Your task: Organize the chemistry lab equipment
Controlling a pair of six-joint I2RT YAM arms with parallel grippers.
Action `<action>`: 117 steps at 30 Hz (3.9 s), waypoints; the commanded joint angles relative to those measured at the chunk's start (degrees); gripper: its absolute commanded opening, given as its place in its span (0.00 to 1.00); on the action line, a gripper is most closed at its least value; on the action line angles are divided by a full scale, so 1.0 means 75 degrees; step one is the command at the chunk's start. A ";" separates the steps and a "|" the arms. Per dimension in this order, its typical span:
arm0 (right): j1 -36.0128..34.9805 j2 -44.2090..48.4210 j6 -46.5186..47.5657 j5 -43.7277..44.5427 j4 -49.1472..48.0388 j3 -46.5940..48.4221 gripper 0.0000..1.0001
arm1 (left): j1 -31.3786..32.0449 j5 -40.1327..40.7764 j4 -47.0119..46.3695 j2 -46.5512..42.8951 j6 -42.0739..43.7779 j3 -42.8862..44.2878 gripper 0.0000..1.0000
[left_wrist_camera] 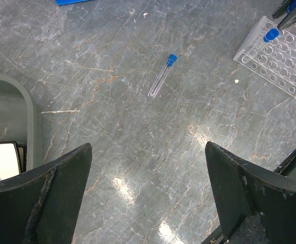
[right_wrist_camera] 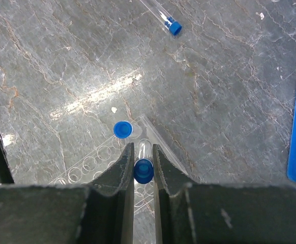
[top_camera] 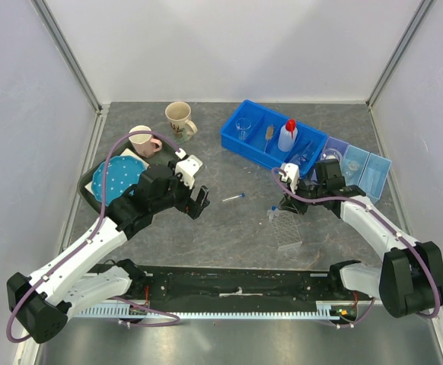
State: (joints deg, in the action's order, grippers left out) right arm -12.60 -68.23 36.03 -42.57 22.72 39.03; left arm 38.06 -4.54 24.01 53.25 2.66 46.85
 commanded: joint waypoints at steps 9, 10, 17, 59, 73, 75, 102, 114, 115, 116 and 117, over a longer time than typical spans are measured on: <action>-0.0113 -0.0582 -0.0011 -0.0137 -0.0229 0.0082 0.21 | 0.0011 0.0089 -0.0131 0.0060 0.0267 -0.0012 0.99; -0.0124 -0.0618 -0.0011 -0.0114 -0.0229 0.0105 0.22 | 0.0011 0.0089 -0.0143 0.0083 0.0267 -0.0012 0.99; -0.0253 -0.0700 -0.0023 -0.0102 -0.0123 0.0269 0.35 | 0.0011 0.0066 -0.0143 0.0200 0.0244 -0.0024 0.99; 0.0989 0.1222 0.0891 -0.1449 0.2197 0.1289 0.84 | 0.0420 -0.0674 0.1744 0.8450 0.1321 0.5109 0.47; 0.0989 0.1023 0.0997 -0.1461 0.2268 0.1289 0.84 | 0.0854 0.0593 0.1662 0.8650 0.1064 0.5015 0.18; 0.0989 0.0999 0.1020 -0.1449 0.2291 0.1289 0.84 | 0.0878 0.0570 0.1545 0.8393 0.0831 0.4875 0.06; 0.0801 -0.0968 0.2859 -0.5317 0.6706 0.3080 0.85 | 0.2718 -0.1951 -0.4549 0.2567 -0.3108 -0.0282 0.02; 0.0016 -0.2129 0.3786 -0.5258 0.8092 0.3175 0.73 | 0.2964 -0.1681 -0.4994 0.2837 -0.3553 -0.0118 0.02; -0.0042 -0.2130 0.3820 -0.5258 0.8092 0.3187 0.73 | 0.2999 -0.1692 -0.5099 0.2849 -0.3577 -0.0129 0.02; -0.0054 -0.2153 0.3844 -0.5258 0.8103 0.3210 0.72 | 0.2999 -0.1692 -0.5146 0.2895 -0.3623 -0.0130 0.02; -0.0078 -0.2165 0.3856 -0.5270 0.8103 0.3211 0.72 | 0.3011 -0.1657 -0.5181 0.2930 -0.3647 -0.0118 0.02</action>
State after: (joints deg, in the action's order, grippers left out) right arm -12.36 -84.25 61.01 -79.07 76.31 61.10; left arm 59.90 -18.06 -9.65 74.41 -22.06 44.80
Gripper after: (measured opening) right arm 0.730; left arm 0.075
